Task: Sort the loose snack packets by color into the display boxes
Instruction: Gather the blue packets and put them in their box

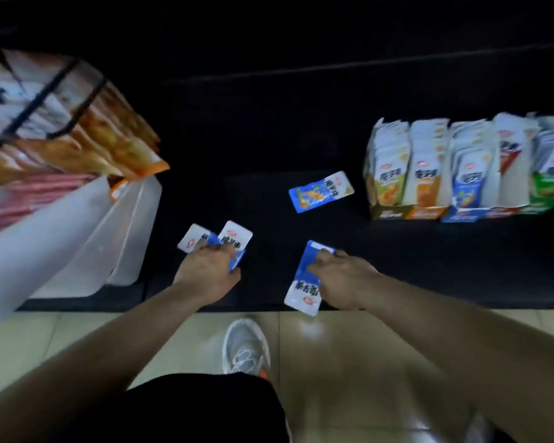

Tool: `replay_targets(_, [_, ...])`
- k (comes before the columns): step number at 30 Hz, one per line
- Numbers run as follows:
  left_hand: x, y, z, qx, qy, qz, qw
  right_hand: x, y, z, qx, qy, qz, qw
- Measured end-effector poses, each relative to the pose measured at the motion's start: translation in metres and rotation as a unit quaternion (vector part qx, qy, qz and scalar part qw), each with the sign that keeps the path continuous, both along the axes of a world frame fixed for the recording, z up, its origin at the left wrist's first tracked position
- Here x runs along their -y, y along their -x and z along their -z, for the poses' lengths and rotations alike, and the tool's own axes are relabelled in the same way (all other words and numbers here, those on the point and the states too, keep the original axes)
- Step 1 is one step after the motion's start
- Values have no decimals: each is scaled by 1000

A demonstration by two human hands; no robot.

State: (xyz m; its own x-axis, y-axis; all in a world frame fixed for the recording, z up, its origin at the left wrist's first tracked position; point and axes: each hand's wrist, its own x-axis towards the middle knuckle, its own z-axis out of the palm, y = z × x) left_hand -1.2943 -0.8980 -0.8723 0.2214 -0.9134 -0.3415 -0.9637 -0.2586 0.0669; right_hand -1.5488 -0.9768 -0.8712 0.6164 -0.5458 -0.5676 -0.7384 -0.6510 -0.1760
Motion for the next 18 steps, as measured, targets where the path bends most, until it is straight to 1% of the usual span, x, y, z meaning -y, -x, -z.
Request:
replay_targets(3, [-16,-14,37,3,-5,-40,999,-27,-13,45,6,47,16,999])
replay_targets(5, [-22,-17,55,-20,-23,-68,997,-38,-16,59,36,85,37,995])
replay_targets(6, [-24,-15,60,-31,-22,-74,997,-41,-16,64,55,85,43,994])
replay_targets(8, [-30,-9,71,-35,23,-69,997,-40,-14,68,93,45,52,993])
replay_targets(10, [-35,1,78,-52,90,-60,993,-32,-9,68,100,11,40,994])
replay_targets(12, [-37,11,85,-77,139,-85,984,-25,-2,70,73,44,-11,996])
replay_targets(14, [-37,19,88,-103,149,-123,976,-22,3,73,49,77,-39,995])
replay_targets(15, [-36,21,88,-111,145,-135,974,-21,5,74,49,83,-31,995])
replay_targets(16, [-35,21,88,-118,138,-149,972,-22,6,75,56,87,-22,994])
replay_targets(18, [-32,20,85,-142,123,-198,962,-28,6,79,102,106,-12,989])
